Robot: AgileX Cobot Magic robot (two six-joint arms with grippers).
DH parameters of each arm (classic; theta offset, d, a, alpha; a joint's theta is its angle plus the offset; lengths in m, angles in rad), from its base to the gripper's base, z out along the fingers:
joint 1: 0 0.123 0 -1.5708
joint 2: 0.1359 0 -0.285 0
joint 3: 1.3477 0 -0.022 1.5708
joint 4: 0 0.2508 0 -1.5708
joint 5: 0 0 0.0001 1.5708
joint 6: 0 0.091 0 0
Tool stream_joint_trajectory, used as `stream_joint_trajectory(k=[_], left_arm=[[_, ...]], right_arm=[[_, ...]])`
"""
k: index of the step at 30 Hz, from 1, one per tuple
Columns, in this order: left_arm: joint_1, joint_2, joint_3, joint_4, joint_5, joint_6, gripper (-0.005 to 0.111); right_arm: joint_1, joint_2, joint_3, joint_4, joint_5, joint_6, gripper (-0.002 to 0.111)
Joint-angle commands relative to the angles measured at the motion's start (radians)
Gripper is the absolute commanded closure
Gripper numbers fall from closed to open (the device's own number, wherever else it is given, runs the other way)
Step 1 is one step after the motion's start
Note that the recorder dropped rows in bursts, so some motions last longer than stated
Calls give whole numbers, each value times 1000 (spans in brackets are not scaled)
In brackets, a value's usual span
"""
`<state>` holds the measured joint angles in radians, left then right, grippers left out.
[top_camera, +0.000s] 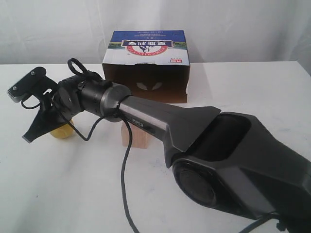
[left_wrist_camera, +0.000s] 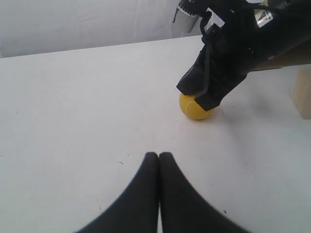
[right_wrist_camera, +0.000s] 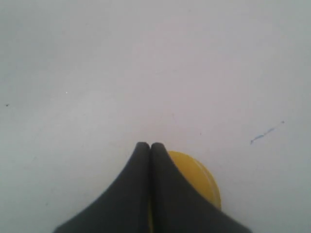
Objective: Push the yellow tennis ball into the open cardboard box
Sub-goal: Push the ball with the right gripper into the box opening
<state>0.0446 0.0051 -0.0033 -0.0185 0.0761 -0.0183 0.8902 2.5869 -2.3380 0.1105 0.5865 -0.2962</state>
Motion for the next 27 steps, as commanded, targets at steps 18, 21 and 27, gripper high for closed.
stream_joint_trajectory(k=[18, 21, 27], left_arm=[[-9, -5, 3, -6, 0, 0, 107], [-9, -5, 3, -6, 0, 0, 107], [-9, -5, 3, -6, 0, 0, 107]], right_arm=[[-63, -63, 7, -229, 326, 132, 108], [-73, -91, 19, -273, 338, 158, 108], [-82, -146, 27, -284, 309, 163, 108]])
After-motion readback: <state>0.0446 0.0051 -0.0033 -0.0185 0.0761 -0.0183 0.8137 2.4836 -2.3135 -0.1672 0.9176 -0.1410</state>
